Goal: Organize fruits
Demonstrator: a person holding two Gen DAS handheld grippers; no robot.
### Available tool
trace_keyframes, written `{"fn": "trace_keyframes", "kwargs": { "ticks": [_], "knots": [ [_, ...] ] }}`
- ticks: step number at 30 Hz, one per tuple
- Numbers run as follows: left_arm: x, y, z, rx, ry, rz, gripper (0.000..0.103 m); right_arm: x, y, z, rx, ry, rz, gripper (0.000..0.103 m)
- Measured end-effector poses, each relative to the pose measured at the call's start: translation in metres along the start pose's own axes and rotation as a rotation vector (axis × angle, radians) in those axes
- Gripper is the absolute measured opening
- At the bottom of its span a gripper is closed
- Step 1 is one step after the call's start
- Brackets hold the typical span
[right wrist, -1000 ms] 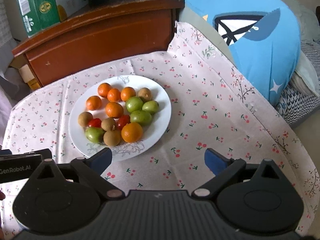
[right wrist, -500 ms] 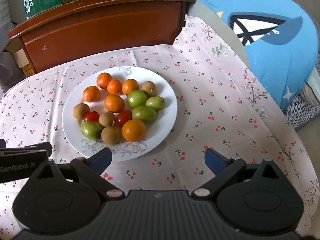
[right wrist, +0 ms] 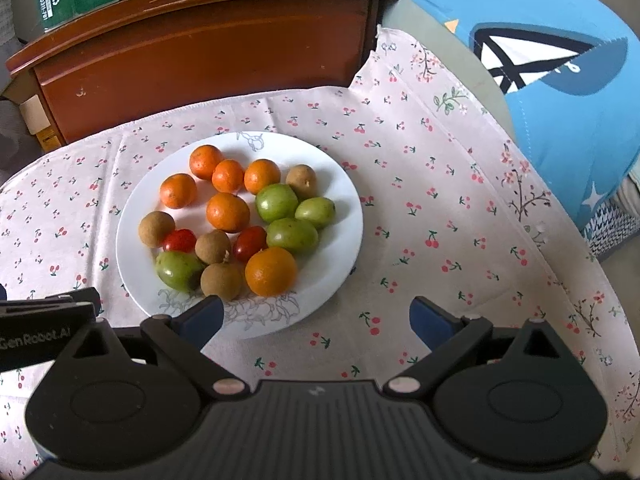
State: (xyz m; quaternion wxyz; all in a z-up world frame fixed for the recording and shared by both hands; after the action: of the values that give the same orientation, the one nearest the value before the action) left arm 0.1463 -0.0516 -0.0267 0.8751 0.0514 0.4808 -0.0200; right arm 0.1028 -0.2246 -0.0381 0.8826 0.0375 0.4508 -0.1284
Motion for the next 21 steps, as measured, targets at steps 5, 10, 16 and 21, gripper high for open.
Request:
{"fn": "trace_keyframes", "kwargs": {
  "ticks": [5,10,16,21],
  "knots": [
    [0.0019,0.0011,-0.0005,0.008,0.001,0.009,0.097,0.0012,0.0033,0.0002,-0.015,-0.005,-0.001,0.099],
    [0.0019,0.0010,-0.0011,0.017,-0.001,0.014,0.097,0.0008,0.0047,-0.0014,-0.018,-0.005,0.004,0.099],
    [0.0017,0.0011,-0.0016,0.023,-0.004,0.016,0.097,0.0009,0.0052,-0.0022,-0.024,-0.004,0.011,0.099],
    [0.0013,0.0009,-0.0020,0.026,-0.006,0.014,0.097,0.0003,0.0045,-0.0027,-0.023,-0.005,0.018,0.099]
  ]
}}
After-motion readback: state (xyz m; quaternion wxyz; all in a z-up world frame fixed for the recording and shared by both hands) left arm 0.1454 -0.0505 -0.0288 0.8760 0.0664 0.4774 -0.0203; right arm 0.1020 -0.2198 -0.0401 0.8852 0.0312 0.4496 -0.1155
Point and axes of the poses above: each gripper's, at about its wrist camera, not at the fingertips, and x roughly the way its jaws point, y to its left, z to its top, the point moved 9 cm from there along x, roughly the way its jaws point, and after that the axes turned 2 degrees about -x, right-handed, at the moved point
